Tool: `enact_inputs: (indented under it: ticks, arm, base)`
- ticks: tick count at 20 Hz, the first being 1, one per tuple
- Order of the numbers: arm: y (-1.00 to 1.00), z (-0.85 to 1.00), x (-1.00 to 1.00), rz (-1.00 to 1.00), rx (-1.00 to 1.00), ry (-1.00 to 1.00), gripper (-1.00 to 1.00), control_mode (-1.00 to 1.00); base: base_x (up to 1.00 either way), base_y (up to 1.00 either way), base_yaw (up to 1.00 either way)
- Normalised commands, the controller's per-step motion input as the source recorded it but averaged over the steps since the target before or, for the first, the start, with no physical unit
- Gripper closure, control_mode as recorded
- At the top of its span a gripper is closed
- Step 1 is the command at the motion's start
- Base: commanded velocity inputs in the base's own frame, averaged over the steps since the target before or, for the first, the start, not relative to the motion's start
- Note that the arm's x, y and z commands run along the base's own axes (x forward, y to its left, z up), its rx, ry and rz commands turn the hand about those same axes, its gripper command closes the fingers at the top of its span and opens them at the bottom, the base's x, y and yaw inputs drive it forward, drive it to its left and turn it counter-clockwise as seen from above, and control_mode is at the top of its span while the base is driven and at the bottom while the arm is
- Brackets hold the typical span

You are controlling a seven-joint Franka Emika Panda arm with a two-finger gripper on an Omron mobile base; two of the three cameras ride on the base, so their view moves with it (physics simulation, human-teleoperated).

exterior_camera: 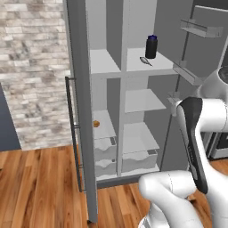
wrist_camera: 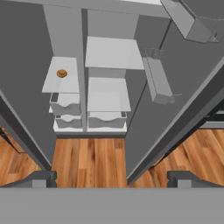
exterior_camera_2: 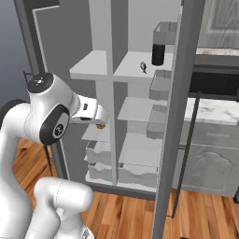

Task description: Pick up the frozen fish from the freezer, place it on any shelf in the fridge, and close the fridge and freezer doors when done.

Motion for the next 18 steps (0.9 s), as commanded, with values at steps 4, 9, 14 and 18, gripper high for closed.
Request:
enact_inputs:
  ticks: [4,9,14,18]
  arm:
    - [0.3,0.02,-0.22,0.0,0.0,-0.01,-1.0,-1.0]
    - [0.97,0.05,-0.49,0.05,-0.16,-0.21,-1.0,-1.0]
    - [1.0,0.09,-0.53,0.03,-0.18,-0.32,-1.0,-1.0]
    - [1.0,0.0,-0.4,0.0,-0.09,-0.41,-1.0,-1.0]
  base:
    - [0.0,0.0,0.0]
    - [0.0,0.0,0.0]
    - [0.0,0.0,0.0]
    - [0.0,0.0,0.0]
